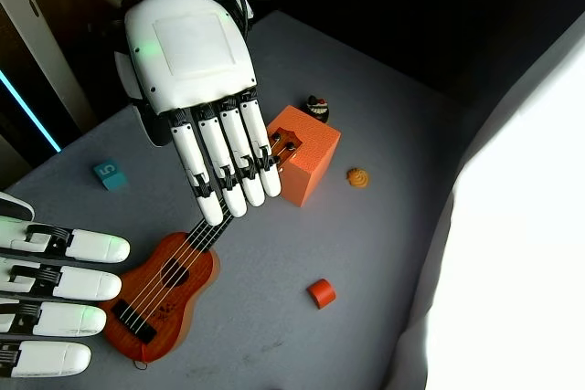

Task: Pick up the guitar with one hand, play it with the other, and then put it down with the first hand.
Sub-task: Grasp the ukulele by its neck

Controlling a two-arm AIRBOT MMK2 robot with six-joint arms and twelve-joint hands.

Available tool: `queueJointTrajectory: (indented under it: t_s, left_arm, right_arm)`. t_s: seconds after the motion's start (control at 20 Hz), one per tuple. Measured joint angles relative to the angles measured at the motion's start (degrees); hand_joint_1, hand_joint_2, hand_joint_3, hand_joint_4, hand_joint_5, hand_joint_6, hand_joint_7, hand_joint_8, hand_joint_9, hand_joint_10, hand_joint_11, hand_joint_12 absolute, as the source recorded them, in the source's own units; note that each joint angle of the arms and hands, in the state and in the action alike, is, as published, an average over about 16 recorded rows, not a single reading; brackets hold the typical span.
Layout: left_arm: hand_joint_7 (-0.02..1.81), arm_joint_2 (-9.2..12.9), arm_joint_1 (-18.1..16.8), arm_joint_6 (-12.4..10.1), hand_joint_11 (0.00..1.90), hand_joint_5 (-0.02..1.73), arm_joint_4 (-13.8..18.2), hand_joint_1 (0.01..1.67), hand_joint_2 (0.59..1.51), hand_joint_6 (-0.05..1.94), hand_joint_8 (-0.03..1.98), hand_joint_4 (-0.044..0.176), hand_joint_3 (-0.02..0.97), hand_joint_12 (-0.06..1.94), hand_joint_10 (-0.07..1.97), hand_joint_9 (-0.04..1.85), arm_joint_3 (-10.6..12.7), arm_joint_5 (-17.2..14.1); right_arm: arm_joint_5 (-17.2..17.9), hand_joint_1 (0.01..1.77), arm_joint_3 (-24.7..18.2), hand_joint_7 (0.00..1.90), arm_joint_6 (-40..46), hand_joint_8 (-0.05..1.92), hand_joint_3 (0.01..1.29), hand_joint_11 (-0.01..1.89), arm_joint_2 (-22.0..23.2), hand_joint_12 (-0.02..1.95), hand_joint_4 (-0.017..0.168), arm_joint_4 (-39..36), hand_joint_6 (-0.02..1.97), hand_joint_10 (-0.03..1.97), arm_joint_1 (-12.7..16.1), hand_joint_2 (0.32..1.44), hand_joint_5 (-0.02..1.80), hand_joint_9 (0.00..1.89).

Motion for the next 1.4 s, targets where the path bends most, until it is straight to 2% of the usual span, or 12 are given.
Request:
queueJointTrajectory:
  t_s: [0.35,0.65,1.05,1.4]
  left_arm:
    - [0.02,-5.6,4.5,-3.9,0.02,0.02,4.3,1.28,1.117,0.00,-0.01,-0.001,0.004,0.01,0.00,0.02,4.2,0.9]
    - [0.02,-9.3,7.7,-7.6,0.02,0.02,8.6,1.32,1.096,0.00,-0.01,-0.001,0.005,0.01,0.00,0.02,6.9,2.4]
    - [0.01,-12.4,10.8,-12.2,0.02,0.02,13.5,1.33,1.077,0.00,-0.01,-0.001,0.007,0.01,0.00,0.02,9.9,5.5]
    - [0.01,-14.3,13.2,-14.7,0.02,0.02,16.5,1.34,1.080,0.00,-0.01,-0.001,0.007,0.01,0.00,0.02,13.2,6.9]
  right_arm:
    - [-0.1,0.44,0.0,0.02,0.0,0.02,0.01,0.02,-0.1,0.02,0.000,0.0,0.03,0.01,0.0,1.32,0.02,0.01]
    - [-0.2,0.45,0.0,0.03,0.0,0.02,0.01,0.02,-0.1,0.02,-0.001,0.0,0.03,0.01,0.0,1.32,0.03,0.01]
    - [-0.4,0.45,0.0,0.04,0.0,0.02,0.01,0.02,-0.1,0.02,-0.001,0.0,0.03,0.01,0.0,1.32,0.05,0.02]
    - [-0.4,0.45,0.0,0.06,0.0,0.02,0.01,0.02,-0.1,0.02,-0.001,0.0,0.03,0.01,0.0,1.33,0.05,0.02]
